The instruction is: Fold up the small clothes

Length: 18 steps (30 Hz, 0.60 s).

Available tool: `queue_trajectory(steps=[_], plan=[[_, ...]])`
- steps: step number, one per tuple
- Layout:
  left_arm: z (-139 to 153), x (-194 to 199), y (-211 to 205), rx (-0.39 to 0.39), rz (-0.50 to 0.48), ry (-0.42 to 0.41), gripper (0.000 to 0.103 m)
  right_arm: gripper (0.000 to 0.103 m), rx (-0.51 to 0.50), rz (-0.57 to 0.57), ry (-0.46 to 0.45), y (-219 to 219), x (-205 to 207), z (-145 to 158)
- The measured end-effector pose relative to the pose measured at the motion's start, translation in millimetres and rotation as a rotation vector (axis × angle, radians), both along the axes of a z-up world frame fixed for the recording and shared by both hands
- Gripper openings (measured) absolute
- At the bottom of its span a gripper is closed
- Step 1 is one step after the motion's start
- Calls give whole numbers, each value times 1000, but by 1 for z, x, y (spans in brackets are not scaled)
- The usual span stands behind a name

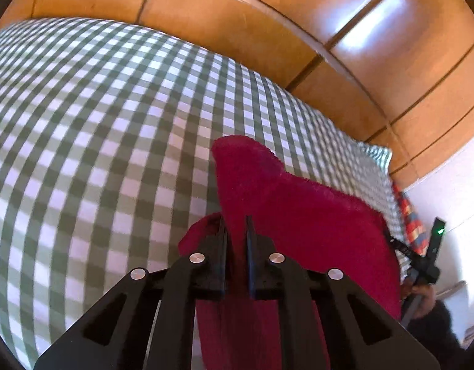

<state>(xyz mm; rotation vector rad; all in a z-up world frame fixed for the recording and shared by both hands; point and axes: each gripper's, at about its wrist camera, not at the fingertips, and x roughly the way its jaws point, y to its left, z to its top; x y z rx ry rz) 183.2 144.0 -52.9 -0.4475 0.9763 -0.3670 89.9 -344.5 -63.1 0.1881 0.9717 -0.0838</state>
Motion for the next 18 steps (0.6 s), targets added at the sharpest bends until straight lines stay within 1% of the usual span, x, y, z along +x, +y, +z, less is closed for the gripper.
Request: queue_trajectory(steps=[1, 2, 3, 5, 7, 10, 11, 12, 13, 14, 16, 18], plan=[[5, -7, 5, -6, 4, -10, 8, 41, -18, -10, -5, -1, -4, 5], [9, -15, 10, -5, 9, -23, 8, 55, -32, -29, -20, -2, -10, 10], [14, -24, 15, -6, 10, -37, 8, 65, -29, -38, -41, -2, -14, 16], [22, -47, 27, -6, 3, -57, 8, 66, -44, -45, -75, 3, -28, 29], [27, -69, 36, 5, -10, -74, 8, 73, -44, -41, -106, 7, -40, 39], [29, -108, 46, 14, -50, -97, 9, 79, -3, -3, -131, 22, -60, 48], [29, -119, 48, 12, -62, -100, 27, 79, -1, 17, -136, 30, -67, 50], [29, -133, 49, 8, -70, -108, 40, 80, -2, 37, -140, 38, -73, 52], [28, -143, 49, 9, -72, -122, 63, 81, -1, 52, -142, 46, -77, 52], [29, -152, 48, 15, -75, -140, 68, 82, 1, 80, -144, 56, -83, 53], [27, -168, 41, 24, -119, -158, 68, 83, -8, 115, -145, 72, -88, 51], [25, -177, 34, 40, -147, -177, 68, 84, -21, 150, -138, 87, -94, 46]])
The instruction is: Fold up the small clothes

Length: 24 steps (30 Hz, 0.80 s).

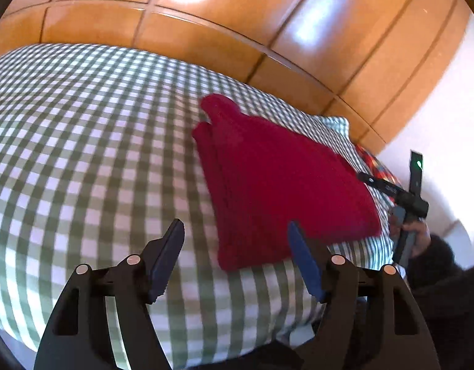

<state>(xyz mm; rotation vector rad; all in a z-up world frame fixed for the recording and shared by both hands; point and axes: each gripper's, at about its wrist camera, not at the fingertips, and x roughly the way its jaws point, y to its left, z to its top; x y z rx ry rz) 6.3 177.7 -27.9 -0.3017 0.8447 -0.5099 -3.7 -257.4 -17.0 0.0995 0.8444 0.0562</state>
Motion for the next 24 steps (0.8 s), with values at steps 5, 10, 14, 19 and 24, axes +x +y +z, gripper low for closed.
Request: queue_trajectory(steps=[5, 10, 14, 19, 24], plan=[[-17, 1, -13, 41, -55, -4, 44, 84, -19, 16, 38, 11, -4, -24], [-24, 4, -12, 35, -84, 27, 8, 85, -49, 33, 48, 5, -5, -44], [-19, -4, 0, 42, -76, 1, 7, 87, -88, 68, 21, 3, -5, -49], [-48, 1, -7, 110, -78, 71, 7, 89, -118, 61, -29, 7, -9, -55], [-18, -1, 16, -9, 13, 35, 9, 90, -118, 55, -62, 8, -10, -57]])
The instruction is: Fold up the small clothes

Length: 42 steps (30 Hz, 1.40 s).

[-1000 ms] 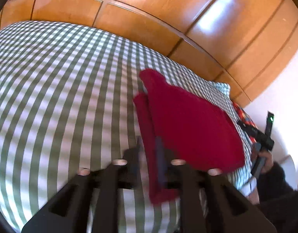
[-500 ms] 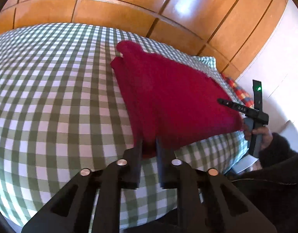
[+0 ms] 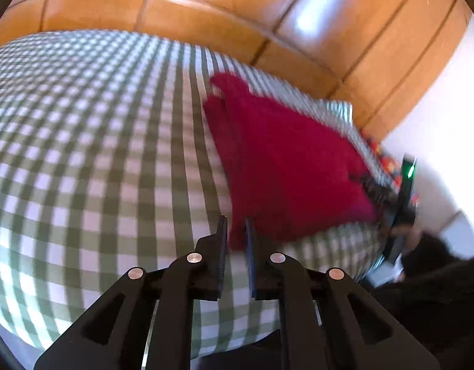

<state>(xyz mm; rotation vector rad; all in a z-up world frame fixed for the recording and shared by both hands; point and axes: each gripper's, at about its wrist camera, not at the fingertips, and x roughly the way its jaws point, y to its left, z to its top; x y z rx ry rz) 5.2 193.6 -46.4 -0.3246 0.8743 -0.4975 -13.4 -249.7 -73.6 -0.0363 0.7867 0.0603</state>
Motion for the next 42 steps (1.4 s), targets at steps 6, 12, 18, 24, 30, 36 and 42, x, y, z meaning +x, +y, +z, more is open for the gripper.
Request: queue_trajectory(steps=[6, 12, 18, 24, 30, 36, 42], plan=[[28, 34, -11, 53, 99, -48, 63, 90, -1, -7, -20, 2, -1, 0], [25, 100, -35, 5, 74, -8, 67, 90, -1, -10, -34, 3, -3, -1], [10, 133, -56, 89, 142, 23, 4, 90, 2, -10, -42, 3, -4, -1], [-19, 122, -66, 252, 235, 66, 4, 91, 7, -4, -52, 3, -5, -2], [23, 105, -81, 331, 327, -16, 5, 91, 7, -3, -53, 3, -5, -1], [46, 81, -89, 332, 315, -109, 5, 91, 1, -3, -52, 2, -5, 0], [50, 64, -104, 351, 276, -144, 5, 91, -6, -13, -29, 3, -3, 4]])
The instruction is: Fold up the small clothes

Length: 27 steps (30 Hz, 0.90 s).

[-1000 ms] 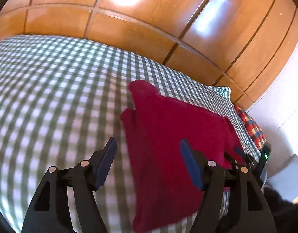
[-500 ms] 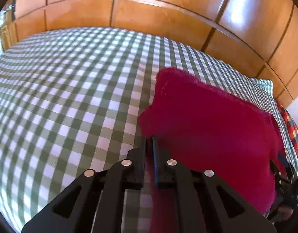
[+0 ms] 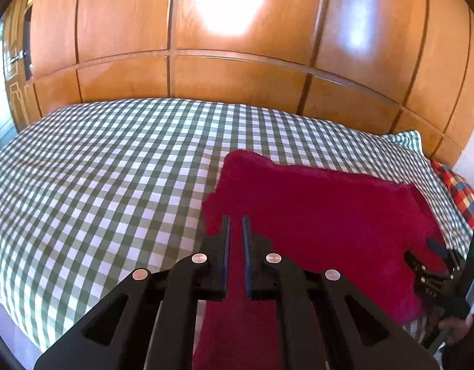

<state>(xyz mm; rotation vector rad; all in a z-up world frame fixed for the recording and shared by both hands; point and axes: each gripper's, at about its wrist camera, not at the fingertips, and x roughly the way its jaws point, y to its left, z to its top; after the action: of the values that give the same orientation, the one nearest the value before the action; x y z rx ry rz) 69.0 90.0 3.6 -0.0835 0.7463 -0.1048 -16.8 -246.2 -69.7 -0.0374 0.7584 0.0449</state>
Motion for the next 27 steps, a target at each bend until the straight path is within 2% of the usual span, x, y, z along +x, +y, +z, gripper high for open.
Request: queue_trajectory(steps=[6, 8, 10, 17, 22, 23, 25, 27], plan=[[-3, -9, -12, 11, -20, 1, 7, 95, 6, -11, 64, 1, 3, 10], [-4, -12, -14, 11, -22, -4, 38, 96, 18, -16, 77, 0, 2, 14], [-2, -16, -16, 16, -12, -29, 49, 96, 34, -23, 81, -3, -2, 20], [-5, -17, -25, 22, -35, -24, 50, 97, 98, -108, 51, -38, -27, 47], [-9, -17, -30, 23, -48, -15, 50, 94, 170, -173, 73, -74, -47, 55], [-10, -16, -31, 22, -49, -12, 50, 91, 197, -179, 88, -81, -51, 54], [-13, -15, -32, 23, -54, -3, 50, 76, 234, -187, 119, -88, -58, 51], [-17, -13, -33, 25, -59, 9, 50, 68, 273, -189, 150, -94, -64, 46]])
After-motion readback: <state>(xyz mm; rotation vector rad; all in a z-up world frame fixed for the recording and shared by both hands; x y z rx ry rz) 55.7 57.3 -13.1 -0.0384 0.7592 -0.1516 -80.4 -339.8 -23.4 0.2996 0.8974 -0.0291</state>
